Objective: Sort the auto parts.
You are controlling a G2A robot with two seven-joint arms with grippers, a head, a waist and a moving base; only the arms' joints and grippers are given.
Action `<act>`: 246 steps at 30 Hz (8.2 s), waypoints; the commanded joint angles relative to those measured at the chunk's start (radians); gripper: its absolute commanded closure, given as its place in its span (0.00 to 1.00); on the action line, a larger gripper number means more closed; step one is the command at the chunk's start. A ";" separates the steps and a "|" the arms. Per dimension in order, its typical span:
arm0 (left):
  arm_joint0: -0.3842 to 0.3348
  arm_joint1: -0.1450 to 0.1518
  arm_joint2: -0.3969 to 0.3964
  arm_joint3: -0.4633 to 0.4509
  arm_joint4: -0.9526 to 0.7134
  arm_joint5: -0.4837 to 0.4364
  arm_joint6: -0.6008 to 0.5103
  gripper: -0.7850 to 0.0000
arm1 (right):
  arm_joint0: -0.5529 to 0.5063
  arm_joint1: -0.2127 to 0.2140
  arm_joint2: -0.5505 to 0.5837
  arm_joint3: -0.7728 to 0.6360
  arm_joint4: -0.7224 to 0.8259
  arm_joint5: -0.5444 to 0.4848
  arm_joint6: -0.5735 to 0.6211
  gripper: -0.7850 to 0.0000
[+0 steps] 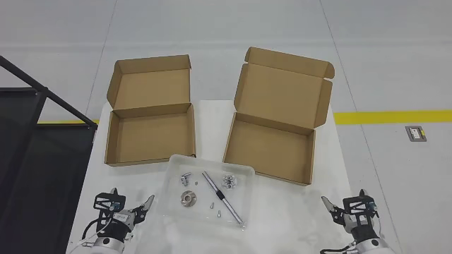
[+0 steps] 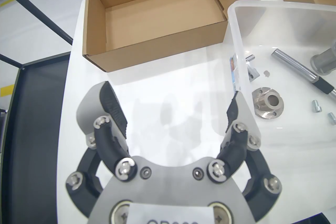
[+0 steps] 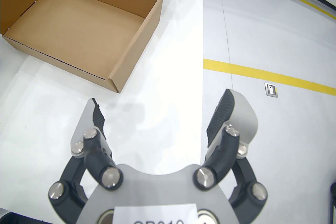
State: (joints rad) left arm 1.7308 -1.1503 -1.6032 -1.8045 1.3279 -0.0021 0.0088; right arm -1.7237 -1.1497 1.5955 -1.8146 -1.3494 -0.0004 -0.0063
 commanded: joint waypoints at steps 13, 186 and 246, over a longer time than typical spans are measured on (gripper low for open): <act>0.133 -0.001 -0.166 -0.121 -0.095 -0.076 0.229 0.00 | 0.049 0.010 -0.073 -0.349 -0.158 -0.260 0.067 0.00; 0.191 -0.013 -0.199 -0.177 -0.153 -0.167 0.355 0.00 | 0.937 -0.297 -0.736 0.305 0.184 -0.331 1.063 1.00; 0.191 -0.013 -0.199 -0.177 -0.153 -0.167 0.355 0.00 | 1.472 -0.536 -0.858 1.316 0.203 0.193 0.750 1.00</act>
State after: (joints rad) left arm 1.9216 -1.1631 -1.8024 -1.9811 1.1746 -0.1689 0.3643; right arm -0.2554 -1.6826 0.7340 -0.5163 -1.1584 0.1997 0.7542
